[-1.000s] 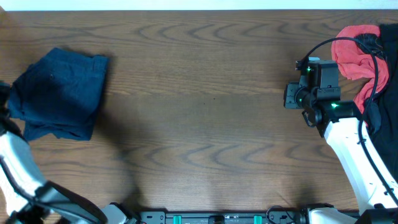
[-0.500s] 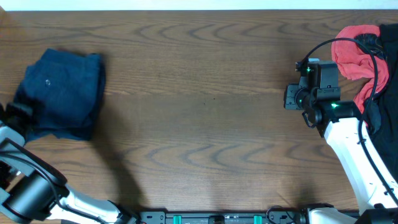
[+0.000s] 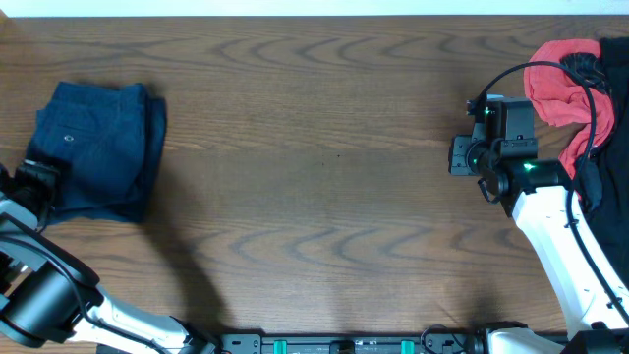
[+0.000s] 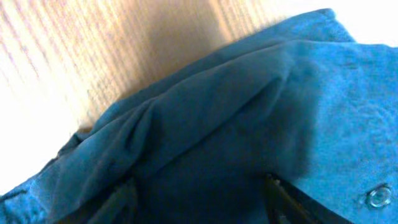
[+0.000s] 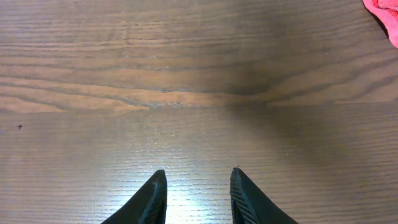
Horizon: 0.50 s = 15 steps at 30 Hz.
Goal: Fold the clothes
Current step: 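Release the shorts and press the stack flat with the left gripper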
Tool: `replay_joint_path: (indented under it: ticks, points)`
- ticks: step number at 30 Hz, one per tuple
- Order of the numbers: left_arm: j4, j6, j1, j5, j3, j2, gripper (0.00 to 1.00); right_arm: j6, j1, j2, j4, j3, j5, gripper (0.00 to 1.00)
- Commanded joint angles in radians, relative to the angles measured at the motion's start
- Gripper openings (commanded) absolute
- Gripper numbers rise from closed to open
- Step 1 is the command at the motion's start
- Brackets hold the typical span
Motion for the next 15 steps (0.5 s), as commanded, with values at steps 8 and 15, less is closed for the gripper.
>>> replay_joint_path:
  ticks: [8,15]
  points:
    - [0.105,0.035,-0.098,0.165,-0.014,-0.287,0.95,-0.012,-0.008,-0.004,0.007,0.007,0.011,0.33]
    - [0.056,0.080,-0.360,0.135,-0.014,-0.312,1.00,-0.012,-0.008,-0.004,0.006,0.007,0.011,0.33]
